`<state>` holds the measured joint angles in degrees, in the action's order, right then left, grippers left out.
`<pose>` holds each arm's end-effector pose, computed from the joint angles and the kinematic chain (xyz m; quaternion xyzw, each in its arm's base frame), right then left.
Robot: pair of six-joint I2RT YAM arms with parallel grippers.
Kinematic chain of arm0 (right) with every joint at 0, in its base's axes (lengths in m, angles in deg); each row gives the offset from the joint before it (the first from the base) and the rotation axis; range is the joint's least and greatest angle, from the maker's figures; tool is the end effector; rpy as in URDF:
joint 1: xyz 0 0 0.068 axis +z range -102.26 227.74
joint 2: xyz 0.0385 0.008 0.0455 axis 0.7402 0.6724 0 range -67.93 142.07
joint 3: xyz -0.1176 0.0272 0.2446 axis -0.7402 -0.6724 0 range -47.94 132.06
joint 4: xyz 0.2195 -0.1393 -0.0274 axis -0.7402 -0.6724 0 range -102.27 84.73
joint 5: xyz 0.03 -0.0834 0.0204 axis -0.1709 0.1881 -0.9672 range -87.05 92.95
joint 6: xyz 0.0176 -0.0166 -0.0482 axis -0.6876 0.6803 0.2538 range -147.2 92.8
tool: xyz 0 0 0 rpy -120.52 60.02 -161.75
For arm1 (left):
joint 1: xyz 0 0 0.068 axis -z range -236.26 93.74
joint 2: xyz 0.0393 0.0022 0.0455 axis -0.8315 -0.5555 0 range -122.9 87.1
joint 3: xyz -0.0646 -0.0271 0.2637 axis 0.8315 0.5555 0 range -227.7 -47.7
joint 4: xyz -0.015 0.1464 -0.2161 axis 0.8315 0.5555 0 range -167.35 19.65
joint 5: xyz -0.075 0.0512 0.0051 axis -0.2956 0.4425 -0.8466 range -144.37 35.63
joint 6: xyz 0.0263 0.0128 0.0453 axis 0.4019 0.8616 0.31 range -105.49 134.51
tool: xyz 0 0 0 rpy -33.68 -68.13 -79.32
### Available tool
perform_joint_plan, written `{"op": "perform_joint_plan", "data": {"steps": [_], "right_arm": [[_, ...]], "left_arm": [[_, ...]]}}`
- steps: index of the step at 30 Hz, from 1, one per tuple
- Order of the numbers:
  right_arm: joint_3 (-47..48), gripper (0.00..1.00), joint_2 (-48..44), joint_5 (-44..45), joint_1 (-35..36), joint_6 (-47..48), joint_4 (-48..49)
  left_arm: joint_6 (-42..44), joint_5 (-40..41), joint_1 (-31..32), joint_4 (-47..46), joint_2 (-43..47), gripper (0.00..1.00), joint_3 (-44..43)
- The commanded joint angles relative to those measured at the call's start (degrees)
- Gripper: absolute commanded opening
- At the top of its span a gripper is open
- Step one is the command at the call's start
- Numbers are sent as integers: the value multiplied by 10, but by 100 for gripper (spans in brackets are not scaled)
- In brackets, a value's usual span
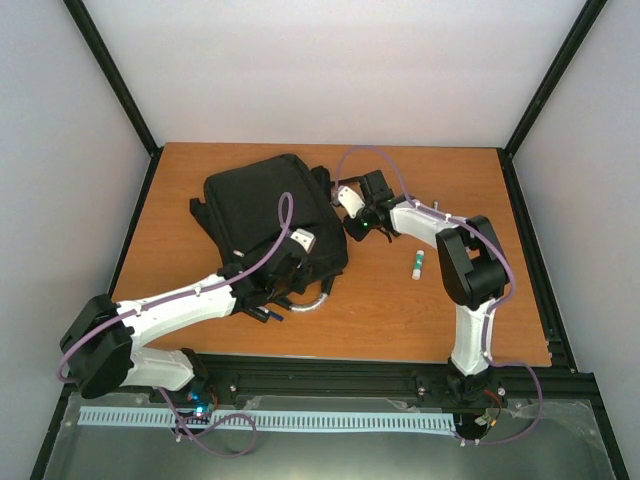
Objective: Pack the student bag
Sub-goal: Unzip the student bag.
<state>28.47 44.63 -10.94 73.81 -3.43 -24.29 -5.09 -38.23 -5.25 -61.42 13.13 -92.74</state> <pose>0.3703 0.1907 0.1721 -0.4318 0.8438 0.1213 0.2947 0.1760 -0.2015 0.2249 0.1955 0.8947 -0.1138 0.3851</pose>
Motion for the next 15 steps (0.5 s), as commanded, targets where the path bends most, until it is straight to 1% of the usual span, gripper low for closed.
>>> {"op": "perform_joint_plan", "data": {"steps": [1, 4, 8, 9, 10, 12, 13, 14, 15], "right_arm": [[50, 3, 36, 26, -10, -20, 31], [57, 3, 37, 28, -10, -26, 35], [50, 3, 15, 32, -11, -28, 37], [47, 5, 7, 31, -11, -28, 34], [44, 9, -2, 29, -11, -28, 30], [33, 22, -24, 32, -12, -31, 22], [25, 30, -39, 31, -12, -33, 19], [15, 38, -55, 26, -14, -35, 16], [5, 44, -74, 19, -15, -37, 11]], "left_arm": [[-3, -25, 5, -12, 15, 1, -7], [-2, -20, 5, -10, 15, 1, -7], [-6, -13, 5, -9, 16, 1, -9], [-9, -10, 5, -7, 15, 1, -11], [-13, -4, 5, -3, 14, 1, -15], [-21, 8, 5, 16, 11, 2, -30], [-28, 15, 5, 30, 9, 9, -42], [-35, 22, 5, 45, 8, 24, -52], [-40, 31, 5, 62, 8, 43, -64]]}}
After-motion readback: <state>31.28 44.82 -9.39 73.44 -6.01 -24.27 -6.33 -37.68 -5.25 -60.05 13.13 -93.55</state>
